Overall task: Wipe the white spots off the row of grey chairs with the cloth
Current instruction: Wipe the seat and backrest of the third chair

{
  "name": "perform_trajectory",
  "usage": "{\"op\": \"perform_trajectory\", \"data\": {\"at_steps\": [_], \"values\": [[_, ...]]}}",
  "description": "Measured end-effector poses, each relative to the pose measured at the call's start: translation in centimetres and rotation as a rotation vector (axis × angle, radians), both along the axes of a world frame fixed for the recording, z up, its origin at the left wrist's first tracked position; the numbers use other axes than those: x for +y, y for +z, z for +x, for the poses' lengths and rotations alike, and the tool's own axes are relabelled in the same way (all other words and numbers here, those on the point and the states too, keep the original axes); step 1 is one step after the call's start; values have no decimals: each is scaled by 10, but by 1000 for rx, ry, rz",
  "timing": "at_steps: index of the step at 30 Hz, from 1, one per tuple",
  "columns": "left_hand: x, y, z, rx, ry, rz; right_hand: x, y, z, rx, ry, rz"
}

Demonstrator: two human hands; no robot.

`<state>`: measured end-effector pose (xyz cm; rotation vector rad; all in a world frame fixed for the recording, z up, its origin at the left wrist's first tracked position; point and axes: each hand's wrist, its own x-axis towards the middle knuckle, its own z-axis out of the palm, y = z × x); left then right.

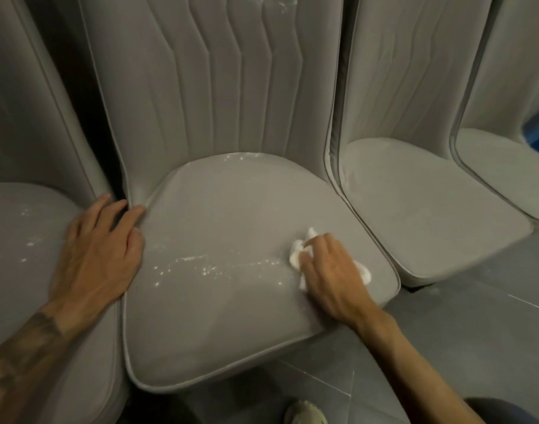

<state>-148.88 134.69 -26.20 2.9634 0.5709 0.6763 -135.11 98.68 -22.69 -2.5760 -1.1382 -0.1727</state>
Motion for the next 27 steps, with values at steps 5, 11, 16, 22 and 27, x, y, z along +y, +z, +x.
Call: {"op": "perform_trajectory", "data": {"at_steps": [5,11,16,22,27], "values": [[-1,2,-1,0,1,-3,-16,12,19,-27,-20,-54],[-3,3,-1,11,0,-8,22,-5,-36,33,-12,-58],[-3,2,-2,6,-3,-2,-11,9,27,-52,-118,-128],[-5,4,-2,-4,-6,-5,13,8,-32,-29,-207,83],[-7,7,-3,-15,-12,-11,5,0,-32,-29,-52,-67]]}}
